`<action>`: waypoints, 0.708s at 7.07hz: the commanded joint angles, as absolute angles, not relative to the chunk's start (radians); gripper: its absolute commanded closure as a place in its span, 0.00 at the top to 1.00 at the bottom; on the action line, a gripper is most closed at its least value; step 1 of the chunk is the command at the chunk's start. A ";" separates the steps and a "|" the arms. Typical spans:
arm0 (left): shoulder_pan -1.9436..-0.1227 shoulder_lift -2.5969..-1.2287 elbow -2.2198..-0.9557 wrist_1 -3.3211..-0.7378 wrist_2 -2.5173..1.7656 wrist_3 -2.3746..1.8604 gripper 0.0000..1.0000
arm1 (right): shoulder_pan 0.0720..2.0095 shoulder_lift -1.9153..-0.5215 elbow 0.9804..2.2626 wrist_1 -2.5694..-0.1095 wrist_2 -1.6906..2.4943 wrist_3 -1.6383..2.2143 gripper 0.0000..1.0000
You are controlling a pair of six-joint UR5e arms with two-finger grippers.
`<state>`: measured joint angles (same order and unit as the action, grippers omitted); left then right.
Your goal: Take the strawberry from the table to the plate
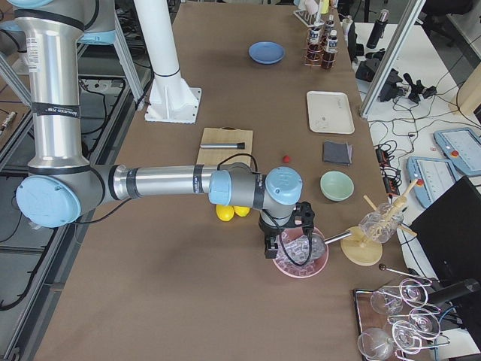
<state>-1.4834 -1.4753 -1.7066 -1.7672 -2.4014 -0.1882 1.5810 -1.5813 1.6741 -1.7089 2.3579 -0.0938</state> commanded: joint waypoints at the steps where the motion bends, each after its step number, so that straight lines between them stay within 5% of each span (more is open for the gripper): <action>1: -1.483 -1.474 -1.707 -1.769 -2.421 -0.192 0.98 | 1.575 -1.580 1.680 -1.709 2.356 -0.097 1.00; 5: -1.362 -1.488 -1.752 -1.891 -2.415 -0.395 0.97 | 1.546 -1.583 1.718 -1.709 2.367 -0.091 1.00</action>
